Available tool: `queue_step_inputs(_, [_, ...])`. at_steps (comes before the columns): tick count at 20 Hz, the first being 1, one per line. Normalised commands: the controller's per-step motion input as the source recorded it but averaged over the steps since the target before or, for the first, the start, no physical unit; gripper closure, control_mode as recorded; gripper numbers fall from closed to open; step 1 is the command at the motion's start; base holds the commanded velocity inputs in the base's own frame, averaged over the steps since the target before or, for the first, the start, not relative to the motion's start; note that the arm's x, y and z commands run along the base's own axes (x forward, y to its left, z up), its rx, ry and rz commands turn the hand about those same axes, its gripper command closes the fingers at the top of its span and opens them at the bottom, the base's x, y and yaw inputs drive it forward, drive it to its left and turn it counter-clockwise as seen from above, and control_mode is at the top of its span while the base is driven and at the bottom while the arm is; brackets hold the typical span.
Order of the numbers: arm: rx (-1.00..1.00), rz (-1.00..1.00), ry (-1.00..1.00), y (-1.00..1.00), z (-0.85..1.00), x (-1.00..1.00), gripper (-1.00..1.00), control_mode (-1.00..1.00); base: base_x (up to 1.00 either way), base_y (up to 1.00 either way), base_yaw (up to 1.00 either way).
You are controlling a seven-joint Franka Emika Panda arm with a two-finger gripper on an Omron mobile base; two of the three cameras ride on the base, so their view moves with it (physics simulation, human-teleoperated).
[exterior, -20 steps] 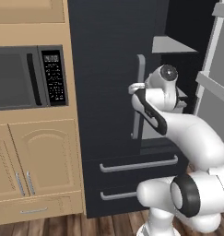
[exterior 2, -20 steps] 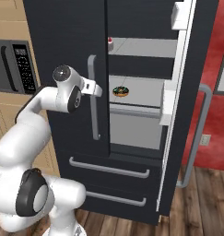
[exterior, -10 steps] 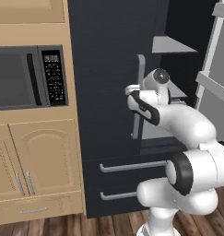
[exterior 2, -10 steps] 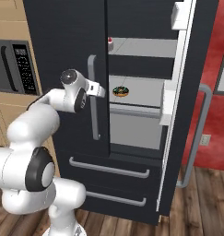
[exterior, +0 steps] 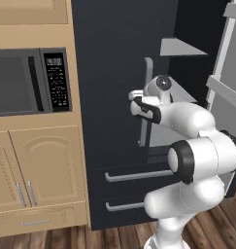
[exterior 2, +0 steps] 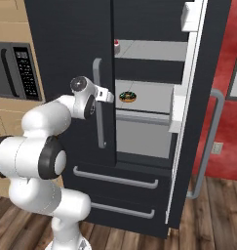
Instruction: Take the cake and donut from the fridge and place them on the empty tray on the dining counter.
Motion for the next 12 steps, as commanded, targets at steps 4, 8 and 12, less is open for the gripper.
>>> queue_step_inputs(4, [0.00, 0.02, -0.02, -0.02, -0.32, 0.57, -1.00, -1.00, 0.00, 0.00, 0.00])
queue_step_inputs(8, [0.00, 0.03, -0.02, 0.00, -0.37, 0.56, -1.00, -1.00, 0.00, 0.00, 0.00])
queue_step_inputs(12, [0.03, 0.01, -0.01, 0.05, -0.36, 0.55, 1.00, -1.00, 0.00, 0.00, 0.00])
